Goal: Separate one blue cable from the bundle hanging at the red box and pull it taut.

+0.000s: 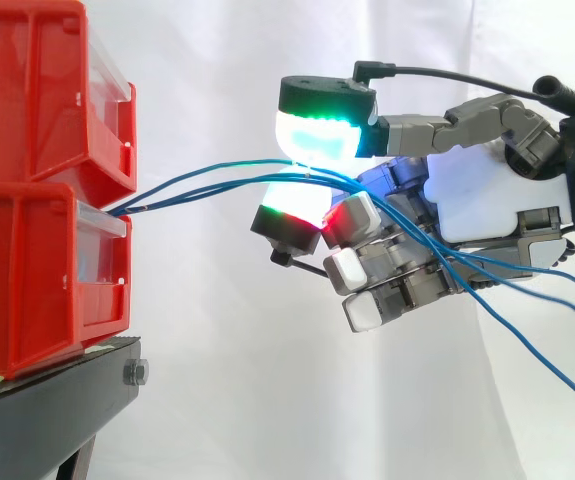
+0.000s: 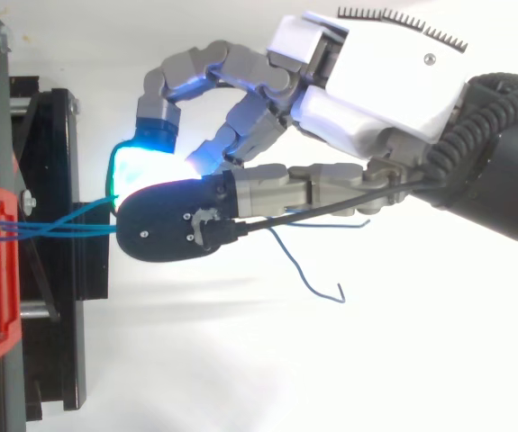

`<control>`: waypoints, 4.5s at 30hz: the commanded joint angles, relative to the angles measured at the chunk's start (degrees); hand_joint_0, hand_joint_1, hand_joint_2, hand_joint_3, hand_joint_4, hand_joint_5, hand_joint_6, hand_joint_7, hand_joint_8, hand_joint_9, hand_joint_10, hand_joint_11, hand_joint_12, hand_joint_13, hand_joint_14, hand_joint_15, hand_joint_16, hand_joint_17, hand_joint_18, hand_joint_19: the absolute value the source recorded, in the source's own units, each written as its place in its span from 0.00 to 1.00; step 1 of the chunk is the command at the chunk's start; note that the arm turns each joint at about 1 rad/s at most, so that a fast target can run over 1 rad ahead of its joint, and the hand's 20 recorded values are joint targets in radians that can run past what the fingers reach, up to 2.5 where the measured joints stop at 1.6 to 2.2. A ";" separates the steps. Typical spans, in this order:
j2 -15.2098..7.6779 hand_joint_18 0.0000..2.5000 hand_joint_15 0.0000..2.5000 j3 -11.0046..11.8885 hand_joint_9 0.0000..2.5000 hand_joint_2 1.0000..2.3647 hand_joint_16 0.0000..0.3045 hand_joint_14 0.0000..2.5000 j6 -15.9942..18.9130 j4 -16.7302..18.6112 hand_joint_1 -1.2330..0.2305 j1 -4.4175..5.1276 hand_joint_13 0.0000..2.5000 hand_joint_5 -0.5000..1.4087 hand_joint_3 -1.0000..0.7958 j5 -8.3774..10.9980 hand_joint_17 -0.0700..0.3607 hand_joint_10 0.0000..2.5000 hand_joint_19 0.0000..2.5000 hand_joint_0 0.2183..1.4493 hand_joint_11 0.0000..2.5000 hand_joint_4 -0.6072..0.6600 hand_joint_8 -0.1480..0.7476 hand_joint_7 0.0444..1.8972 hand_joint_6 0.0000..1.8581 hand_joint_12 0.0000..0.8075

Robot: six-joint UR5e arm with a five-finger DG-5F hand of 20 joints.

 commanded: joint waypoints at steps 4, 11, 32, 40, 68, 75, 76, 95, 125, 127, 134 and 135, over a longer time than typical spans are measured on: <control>-0.03 0.38 0.28 0.01 0.50 0.02 0.16 0.01 0.01 -0.09 0.35 0.13 0.44 0.17 0.46 0.03 0.41 0.01 0.22 0.34 0.51 0.58 0.58 0.65 0.49 0.54; 0.06 0.38 0.26 0.01 0.48 0.02 0.16 0.01 0.01 0.09 0.33 0.22 0.42 0.18 0.52 0.03 0.41 0.01 0.21 0.33 0.43 0.50 0.56 0.70 0.48 0.53; -0.03 0.26 0.04 -0.08 0.21 0.01 0.17 0.00 0.01 0.00 0.30 0.31 0.21 0.20 0.54 0.12 0.43 0.00 0.10 0.32 0.01 0.47 0.48 0.72 0.46 0.46; -0.03 0.24 0.04 -0.08 0.18 0.01 0.17 0.00 0.01 -0.09 0.30 0.31 0.18 0.20 0.54 0.12 0.43 0.00 0.10 0.32 0.00 0.47 0.46 0.73 0.46 0.47; 0.06 0.26 0.11 -1.13 0.30 0.01 0.18 0.00 -0.96 -0.62 0.32 0.49 0.23 0.19 0.52 -0.14 0.45 0.01 0.13 0.33 0.24 0.54 0.54 0.73 0.47 0.51; 0.06 0.33 0.33 -1.31 0.41 0.02 0.17 0.01 -0.96 -0.62 0.33 0.49 0.38 0.19 0.51 -0.14 0.44 0.01 0.21 0.34 0.49 0.54 0.56 0.72 0.47 0.54; 0.06 0.33 0.34 -1.40 0.42 0.02 0.17 0.01 -0.96 -0.53 0.33 0.49 0.39 0.19 0.51 -0.14 0.44 0.01 0.22 0.34 0.50 0.54 0.56 0.72 0.47 0.54; -0.03 0.42 0.68 -6.85 0.46 0.02 0.17 0.04 -0.96 5.80 0.34 0.49 0.53 0.18 0.50 -0.14 0.44 0.00 0.31 0.35 0.62 0.56 0.54 0.71 0.47 0.48; -0.03 0.51 0.65 -6.85 0.46 0.02 0.17 0.62 -0.96 5.71 0.34 0.57 0.45 0.18 0.49 -0.14 0.44 0.23 0.41 0.36 0.66 0.56 0.53 0.69 0.47 0.49; 0.06 0.51 0.65 -6.93 0.46 0.02 0.17 0.62 -0.96 5.71 0.34 0.49 0.45 0.18 0.49 -0.14 0.44 0.23 0.40 0.36 0.66 0.56 0.53 0.69 0.47 0.50; -0.03 0.51 0.65 -6.93 0.46 0.02 0.17 0.62 -1.04 5.71 0.34 0.49 0.45 0.18 0.49 -0.14 0.44 0.22 0.40 0.36 0.67 0.56 0.53 0.69 0.47 0.50; -0.03 0.51 0.65 -6.85 0.46 0.02 0.17 0.62 -0.96 5.71 0.34 0.49 0.45 0.18 0.49 -0.14 0.44 0.23 0.40 0.36 0.67 0.55 0.53 0.69 0.47 0.49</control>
